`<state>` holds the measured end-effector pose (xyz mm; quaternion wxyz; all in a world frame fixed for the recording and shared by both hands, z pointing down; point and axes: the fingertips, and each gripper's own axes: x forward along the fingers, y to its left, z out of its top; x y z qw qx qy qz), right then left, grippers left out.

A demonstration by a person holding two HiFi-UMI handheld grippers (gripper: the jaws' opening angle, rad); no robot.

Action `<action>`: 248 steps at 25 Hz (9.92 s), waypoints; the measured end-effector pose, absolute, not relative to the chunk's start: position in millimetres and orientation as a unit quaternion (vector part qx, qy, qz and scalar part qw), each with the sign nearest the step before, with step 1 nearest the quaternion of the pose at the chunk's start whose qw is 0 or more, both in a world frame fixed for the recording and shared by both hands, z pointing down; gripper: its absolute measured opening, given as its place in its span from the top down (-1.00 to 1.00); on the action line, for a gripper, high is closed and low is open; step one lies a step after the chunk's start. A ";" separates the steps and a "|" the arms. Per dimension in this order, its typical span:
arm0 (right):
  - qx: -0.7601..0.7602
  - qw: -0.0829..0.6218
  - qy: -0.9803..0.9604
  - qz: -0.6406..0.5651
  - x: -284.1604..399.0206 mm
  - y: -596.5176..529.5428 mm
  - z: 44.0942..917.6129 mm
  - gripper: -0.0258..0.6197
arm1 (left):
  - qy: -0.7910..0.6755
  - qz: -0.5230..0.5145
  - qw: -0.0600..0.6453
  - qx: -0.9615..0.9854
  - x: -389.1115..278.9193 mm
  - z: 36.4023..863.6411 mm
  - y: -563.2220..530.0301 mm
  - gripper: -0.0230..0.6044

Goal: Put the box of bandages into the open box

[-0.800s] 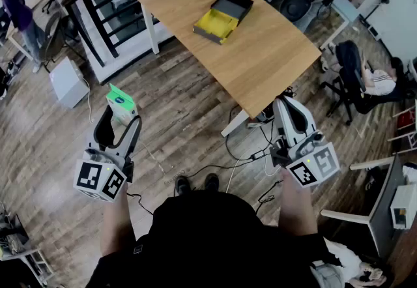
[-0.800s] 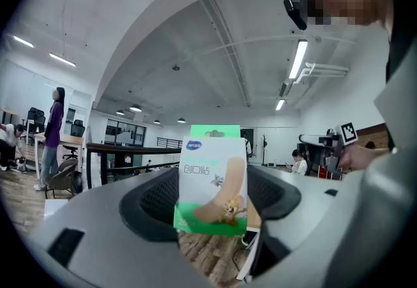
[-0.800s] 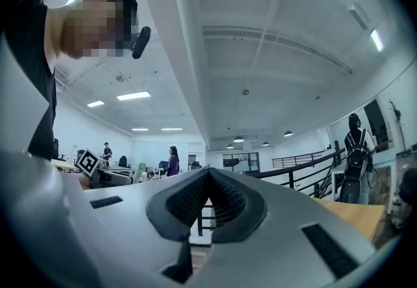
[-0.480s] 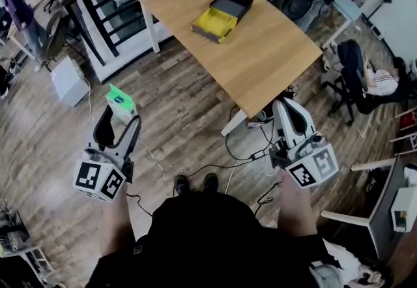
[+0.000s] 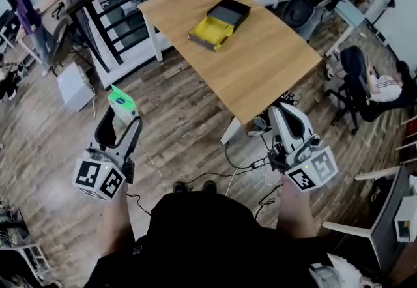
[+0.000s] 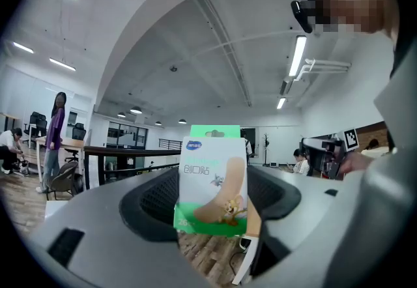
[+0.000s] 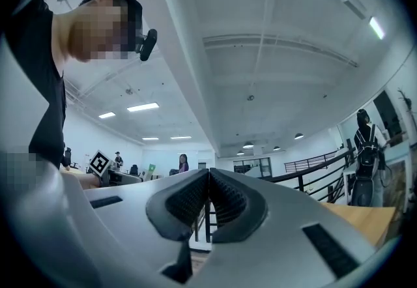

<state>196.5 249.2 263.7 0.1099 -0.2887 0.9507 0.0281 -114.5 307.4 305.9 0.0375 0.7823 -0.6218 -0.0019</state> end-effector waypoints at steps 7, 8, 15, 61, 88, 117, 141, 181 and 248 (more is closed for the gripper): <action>-0.275 0.119 0.954 -0.007 229.3 247.8 281.3 0.81 | -0.630 -0.004 0.032 0.776 -82.8 294.0 314.2 -0.12; -0.274 0.120 0.954 -0.010 231.6 247.9 282.9 0.81 | -0.630 -0.003 0.033 0.776 -79.7 294.5 314.1 -0.13; -0.272 0.120 0.954 -0.028 235.4 238.7 294.2 0.80 | -0.625 0.002 0.040 0.779 -73.0 306.1 300.3 -0.12; -0.279 0.047 0.958 -0.051 2.8 22.5 295.1 0.80 | -0.602 -0.049 0.081 0.793 -290.0 349.9 76.5 -0.12; -0.280 0.097 0.949 -0.107 33.8 -177.2 322.2 0.80 | -0.595 0.009 0.095 0.798 -254.2 348.0 -115.6 -0.12; -0.356 0.098 0.920 -0.130 66.6 -257.2 331.9 0.80 | -0.525 0.033 0.101 0.844 -219.4 349.3 -261.6 -0.12; -0.409 0.065 0.893 -0.176 82.5 -288.7 391.1 0.80 | -0.425 0.095 0.137 0.890 -133.6 418.8 -338.6 -0.12; -0.408 0.052 0.876 -0.253 93.6 -284.3 463.1 0.80 | -0.279 0.398 0.128 0.865 -9.6 669.1 -374.0 -0.13; -0.356 0.081 0.929 -0.055 38.4 -273.5 293.9 0.81 | -0.489 0.093 0.070 0.864 -160.6 369.3 -312.4 0.55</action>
